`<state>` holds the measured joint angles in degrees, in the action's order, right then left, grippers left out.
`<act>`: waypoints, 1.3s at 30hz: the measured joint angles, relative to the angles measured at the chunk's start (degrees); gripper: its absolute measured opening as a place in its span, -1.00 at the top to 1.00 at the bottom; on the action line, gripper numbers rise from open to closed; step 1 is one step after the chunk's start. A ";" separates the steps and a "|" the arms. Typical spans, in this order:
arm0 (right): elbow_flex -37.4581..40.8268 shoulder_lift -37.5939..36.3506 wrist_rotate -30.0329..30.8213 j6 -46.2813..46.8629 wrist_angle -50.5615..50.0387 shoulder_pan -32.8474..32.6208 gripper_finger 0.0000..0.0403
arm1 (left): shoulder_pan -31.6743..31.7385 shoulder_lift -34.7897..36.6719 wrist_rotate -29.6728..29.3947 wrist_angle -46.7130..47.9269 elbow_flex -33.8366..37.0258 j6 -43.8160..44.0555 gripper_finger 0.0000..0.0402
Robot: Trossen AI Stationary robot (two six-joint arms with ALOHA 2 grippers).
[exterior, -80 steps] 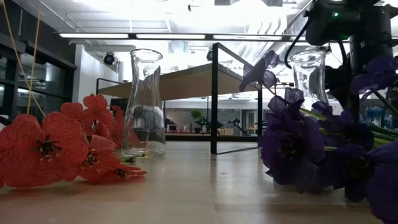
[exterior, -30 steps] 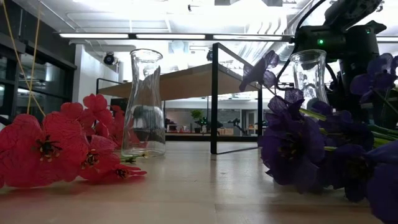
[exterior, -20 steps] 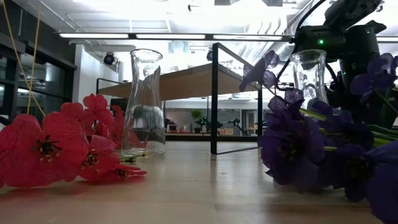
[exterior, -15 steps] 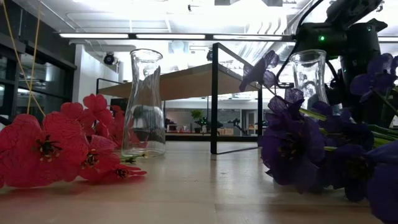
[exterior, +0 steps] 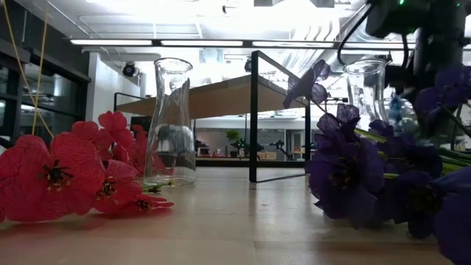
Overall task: Pick and place flowers into a vace then onto a shelf
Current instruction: Put the blue flowers into the right transparent vase
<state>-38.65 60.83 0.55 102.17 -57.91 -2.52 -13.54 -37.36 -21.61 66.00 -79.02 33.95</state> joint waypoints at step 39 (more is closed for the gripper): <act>-51.63 -1.55 37.70 -35.26 -15.04 -2.26 0.97 | 0.02 0.00 -0.13 0.02 0.00 2.66 -0.83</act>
<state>-90.28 59.29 38.25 66.91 -72.96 -4.79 -13.52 -37.36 -21.74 66.02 -79.02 36.61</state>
